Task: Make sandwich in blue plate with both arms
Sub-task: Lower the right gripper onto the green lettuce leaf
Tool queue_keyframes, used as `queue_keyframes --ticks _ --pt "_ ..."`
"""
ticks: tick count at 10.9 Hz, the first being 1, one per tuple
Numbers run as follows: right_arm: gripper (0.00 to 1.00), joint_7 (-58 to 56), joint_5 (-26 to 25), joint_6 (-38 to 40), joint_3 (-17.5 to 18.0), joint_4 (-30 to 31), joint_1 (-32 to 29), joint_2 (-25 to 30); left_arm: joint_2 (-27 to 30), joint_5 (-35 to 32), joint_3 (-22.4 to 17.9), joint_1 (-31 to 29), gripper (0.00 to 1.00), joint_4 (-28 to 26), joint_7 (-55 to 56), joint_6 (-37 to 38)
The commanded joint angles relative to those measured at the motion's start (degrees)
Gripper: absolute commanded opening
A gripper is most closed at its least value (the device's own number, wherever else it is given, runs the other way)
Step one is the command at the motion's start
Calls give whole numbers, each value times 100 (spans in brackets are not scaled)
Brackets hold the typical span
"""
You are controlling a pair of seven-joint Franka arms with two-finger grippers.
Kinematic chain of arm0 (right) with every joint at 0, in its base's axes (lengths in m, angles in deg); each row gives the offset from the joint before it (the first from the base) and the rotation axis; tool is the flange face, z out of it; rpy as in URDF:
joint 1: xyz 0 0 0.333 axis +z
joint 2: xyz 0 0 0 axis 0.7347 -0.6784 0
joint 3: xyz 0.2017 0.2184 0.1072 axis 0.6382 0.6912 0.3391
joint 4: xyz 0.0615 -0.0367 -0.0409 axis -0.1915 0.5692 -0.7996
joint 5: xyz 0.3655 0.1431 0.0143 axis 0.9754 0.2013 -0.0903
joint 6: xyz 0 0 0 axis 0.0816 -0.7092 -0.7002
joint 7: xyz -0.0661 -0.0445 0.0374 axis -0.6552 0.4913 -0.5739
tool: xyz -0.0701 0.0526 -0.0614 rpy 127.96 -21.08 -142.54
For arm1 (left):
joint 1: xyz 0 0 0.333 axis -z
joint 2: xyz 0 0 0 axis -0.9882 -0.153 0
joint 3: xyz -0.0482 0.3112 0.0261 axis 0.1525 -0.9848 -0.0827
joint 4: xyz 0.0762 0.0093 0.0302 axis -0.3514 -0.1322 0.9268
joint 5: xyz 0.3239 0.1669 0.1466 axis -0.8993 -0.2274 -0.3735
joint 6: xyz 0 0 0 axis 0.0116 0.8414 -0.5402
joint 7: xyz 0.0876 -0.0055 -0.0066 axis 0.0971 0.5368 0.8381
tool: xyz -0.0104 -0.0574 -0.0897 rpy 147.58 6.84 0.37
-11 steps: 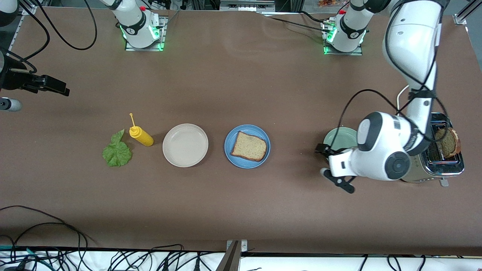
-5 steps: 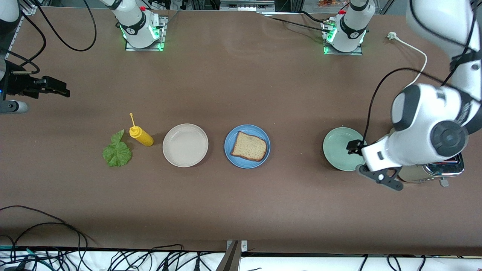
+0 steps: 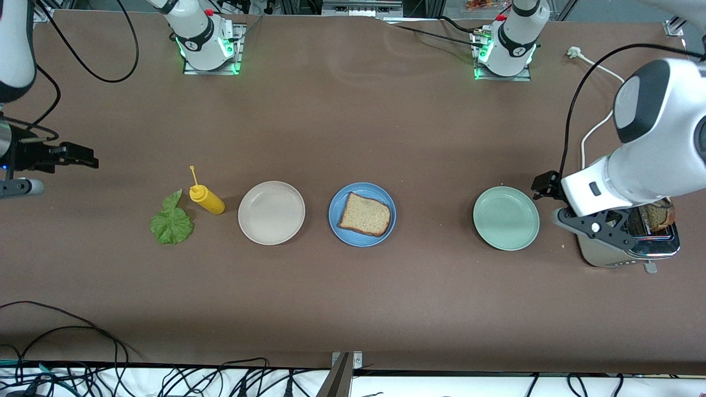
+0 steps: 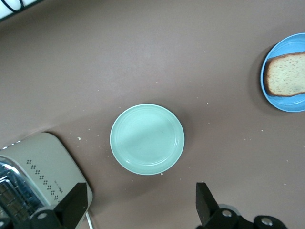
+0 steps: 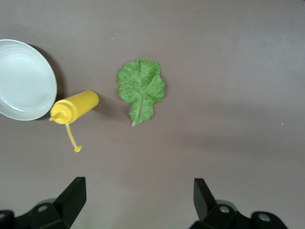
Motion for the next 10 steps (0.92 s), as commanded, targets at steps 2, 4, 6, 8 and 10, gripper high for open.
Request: queue_keyframes --ticks 2,4,6,8,10 --pt "100 -779 352 -575 8 -109 -343 -641 357 -198 -37 65 100 -166 320 173" --pt "100 -825 388 -899 17 -109 -344 -967 392 -198 -28 65 100 -271 337 182" --pt "100 -772 397 -1295 78 -109 -300 -1379 830 -198 -19 65 100 -1007 416 -63" --pt "100 -746 415 -1822 78 -66 -125 -1705 1303 -198 -2 82 100 -1788 696 -361" --pt "100 -745 894 -2008 78 -109 -63 -2126 1849 -206 16 65 100 -2694 874 -958"
